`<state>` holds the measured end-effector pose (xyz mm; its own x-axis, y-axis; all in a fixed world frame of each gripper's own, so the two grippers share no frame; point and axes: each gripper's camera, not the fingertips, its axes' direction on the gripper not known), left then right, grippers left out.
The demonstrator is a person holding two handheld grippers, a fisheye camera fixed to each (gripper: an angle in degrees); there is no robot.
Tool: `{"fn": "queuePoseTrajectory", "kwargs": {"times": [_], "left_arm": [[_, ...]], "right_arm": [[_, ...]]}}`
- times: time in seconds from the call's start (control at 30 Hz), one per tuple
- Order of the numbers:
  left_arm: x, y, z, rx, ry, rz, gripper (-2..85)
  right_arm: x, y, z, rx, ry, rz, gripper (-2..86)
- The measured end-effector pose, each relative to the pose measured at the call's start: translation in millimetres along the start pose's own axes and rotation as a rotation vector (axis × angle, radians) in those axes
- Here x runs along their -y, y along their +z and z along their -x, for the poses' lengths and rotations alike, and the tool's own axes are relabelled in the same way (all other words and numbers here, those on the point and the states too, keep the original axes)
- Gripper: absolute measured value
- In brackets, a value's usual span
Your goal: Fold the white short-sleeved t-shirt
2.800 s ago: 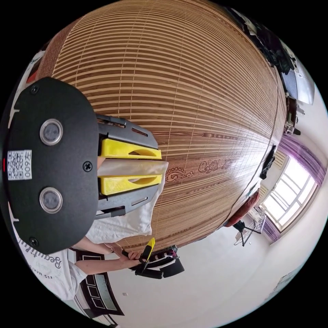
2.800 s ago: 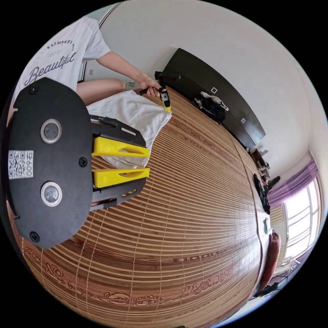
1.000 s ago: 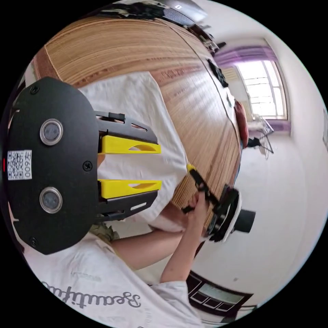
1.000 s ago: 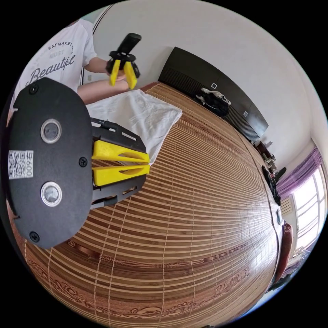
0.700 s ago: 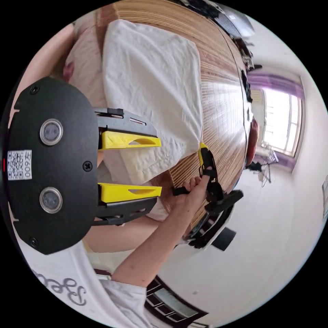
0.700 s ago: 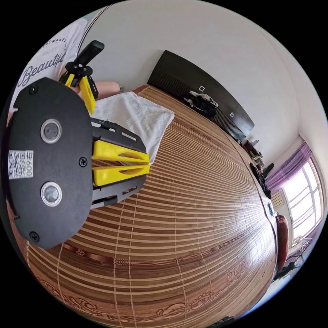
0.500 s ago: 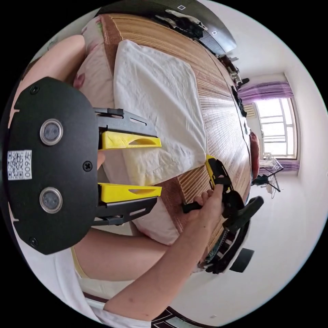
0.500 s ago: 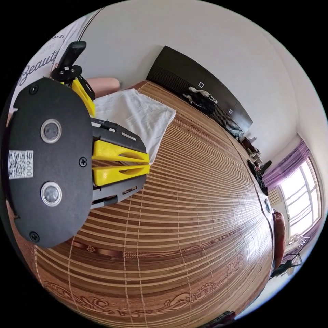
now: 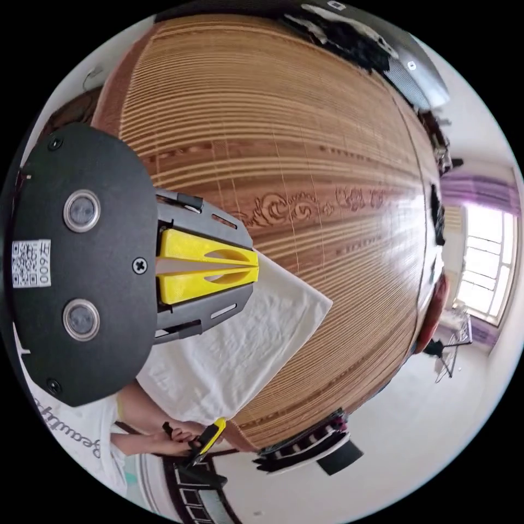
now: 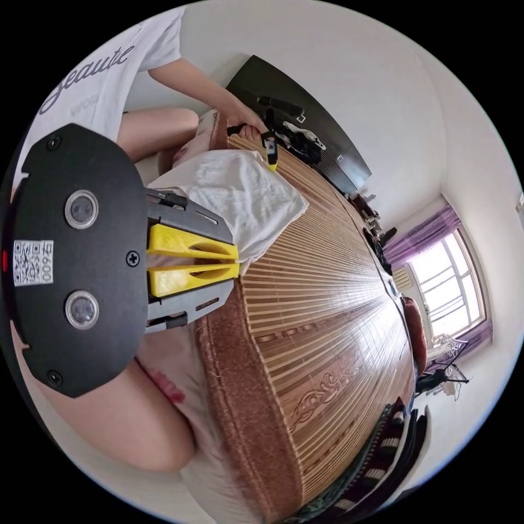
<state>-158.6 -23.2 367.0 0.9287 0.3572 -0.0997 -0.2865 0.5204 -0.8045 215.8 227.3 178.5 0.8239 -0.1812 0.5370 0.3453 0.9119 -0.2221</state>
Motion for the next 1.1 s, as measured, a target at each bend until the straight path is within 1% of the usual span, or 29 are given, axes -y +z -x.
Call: {"fn": "queuePoseTrajectory", "kwargs": {"times": [0.1, 0.2, 0.37, 0.5, 0.63, 0.67, 0.7, 0.73, 0.8, 0.83, 0.87, 0.93, 1.0, 1.1], "left_arm": [[20, 8, -27, 0.075, 0.073, 0.022, 0.9], [38, 10, -53, 0.159, 0.151, 0.052, 0.9], [63, 16, -92, 0.325, 0.302, 0.103, 0.7], [89, 24, -105, 0.396, 0.313, 0.071, 0.7], [99, 29, -118, 0.482, 0.304, 0.037, 0.9], [92, 21, -128, 0.522, 0.321, -0.001, 1.0], [76, 8, -140, 0.547, 0.343, -0.082, 1.1], [54, -7, -153, 0.551, 0.376, -0.145, 1.3], [13, -30, -171, 0.546, 0.364, -0.217, 1.7], [-3, -38, -177, 0.525, 0.363, -0.234, 2.0], [-39, -52, -190, 0.464, 0.379, -0.261, 2.6], [-114, -67, -227, 0.38, 0.409, -0.271, 6.5], [-165, -66, -262, 0.404, 0.447, -0.249, 11.4], [-234, -67, -307, 0.41, 0.465, -0.309, 12.9]], "right_arm": [[-17, 2, -6, 0.003, 0.017, -0.03, -0.9], [-21, 5, -10, 0.011, -0.006, -0.003, -0.9], [-28, 12, -29, 0.105, 0.023, 0.015, -0.9], [-36, 20, -37, 0.151, 0.059, -0.004, -0.9], [-42, 21, -37, 0.103, 0.096, -0.029, -0.9], [-45, 16, -35, 0.093, 0.08, -0.055, -0.9], [-47, 13, -35, 0.091, 0.07, -0.066, -0.9], [-48, 8, -34, 0.091, 0.052, -0.083, -0.9], [-48, 6, -30, 0.091, 0.009, -0.092, -0.8], [-47, 8, -27, 0.093, -0.021, -0.085, -0.8], [-44, 11, -24, 0.09, -0.053, -0.082, -0.8], [-41, 18, -17, 0.081, -0.086, -0.077, -0.9], [-39, 24, -11, 0.075, -0.114, -0.076, -0.9], [-41, 39, -5, 0.078, -0.146, -0.066, -0.8]]}}
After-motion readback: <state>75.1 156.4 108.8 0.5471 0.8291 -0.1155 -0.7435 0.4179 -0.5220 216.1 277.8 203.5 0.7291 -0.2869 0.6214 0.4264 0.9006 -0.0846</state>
